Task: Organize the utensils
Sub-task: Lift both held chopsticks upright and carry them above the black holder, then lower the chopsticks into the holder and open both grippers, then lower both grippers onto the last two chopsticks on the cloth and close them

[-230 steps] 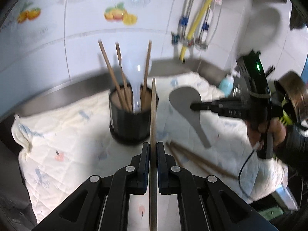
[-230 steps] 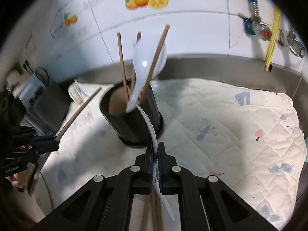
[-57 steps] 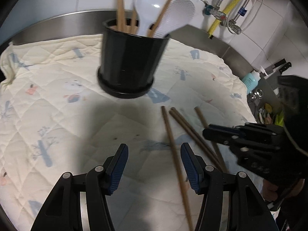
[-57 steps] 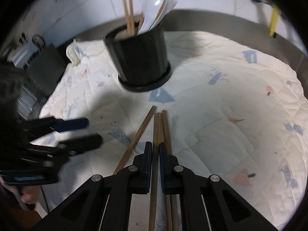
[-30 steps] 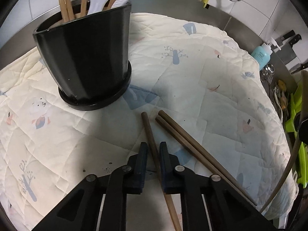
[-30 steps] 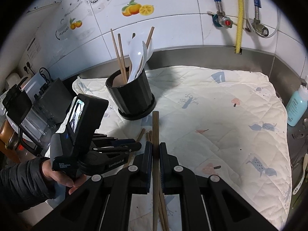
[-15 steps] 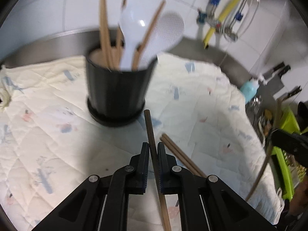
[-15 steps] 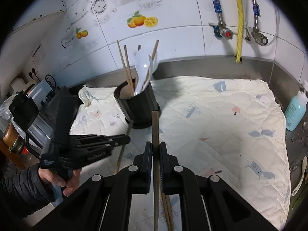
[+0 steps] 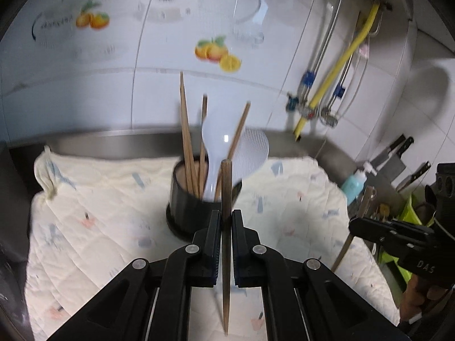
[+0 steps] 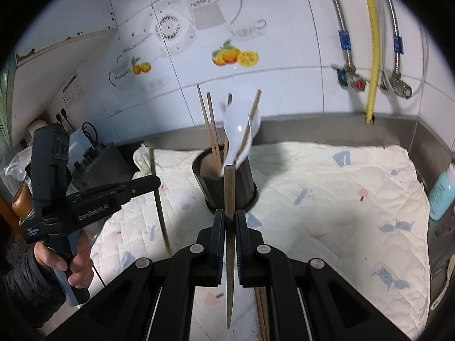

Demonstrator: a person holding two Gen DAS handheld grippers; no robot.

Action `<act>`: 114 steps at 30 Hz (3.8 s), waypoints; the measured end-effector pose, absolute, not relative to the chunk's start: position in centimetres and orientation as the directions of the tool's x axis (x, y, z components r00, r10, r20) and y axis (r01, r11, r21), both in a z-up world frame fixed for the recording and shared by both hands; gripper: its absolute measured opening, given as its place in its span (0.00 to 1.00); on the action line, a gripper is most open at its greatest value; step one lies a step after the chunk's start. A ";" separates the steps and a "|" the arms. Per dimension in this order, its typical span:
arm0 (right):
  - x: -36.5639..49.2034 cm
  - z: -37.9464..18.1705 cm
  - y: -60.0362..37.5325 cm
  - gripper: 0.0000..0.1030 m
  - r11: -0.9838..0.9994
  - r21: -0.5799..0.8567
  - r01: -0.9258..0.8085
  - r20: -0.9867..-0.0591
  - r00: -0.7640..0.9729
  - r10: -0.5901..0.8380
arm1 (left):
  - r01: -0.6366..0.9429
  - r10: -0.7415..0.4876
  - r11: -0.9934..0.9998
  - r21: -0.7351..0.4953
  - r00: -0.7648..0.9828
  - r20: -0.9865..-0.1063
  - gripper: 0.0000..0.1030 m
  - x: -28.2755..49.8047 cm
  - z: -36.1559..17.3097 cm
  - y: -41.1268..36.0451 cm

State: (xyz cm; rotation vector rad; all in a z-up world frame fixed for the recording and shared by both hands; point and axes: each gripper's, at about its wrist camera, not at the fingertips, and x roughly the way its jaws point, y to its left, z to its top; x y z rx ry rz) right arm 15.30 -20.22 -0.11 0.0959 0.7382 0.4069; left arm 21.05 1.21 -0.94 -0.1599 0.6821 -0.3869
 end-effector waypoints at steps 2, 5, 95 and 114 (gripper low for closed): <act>15.7 0.5 -19.9 0.09 0.916 0.224 -0.332 -0.622 0.676 0.397 | 0.300 -0.400 0.916 -0.265 0.730 -0.554 0.06 21.5 0.7 1.3; 16.5 1.8 -19.5 0.09 0.914 0.219 -0.341 -0.599 0.693 0.402 | 0.301 -0.396 0.917 -0.261 0.758 -0.519 0.06 22.2 3.1 1.7; 20.0 -12.1 -19.0 0.14 0.910 0.109 -0.401 -0.885 0.377 0.272 | 0.147 -0.330 0.940 -0.307 0.619 -0.713 0.09 24.9 -5.3 4.7; 21.2 -14.3 -18.2 0.12 0.898 0.057 -0.436 -0.909 0.349 0.227 | 0.119 -0.322 0.942 -0.314 0.583 -0.746 0.09 24.8 -7.6 4.9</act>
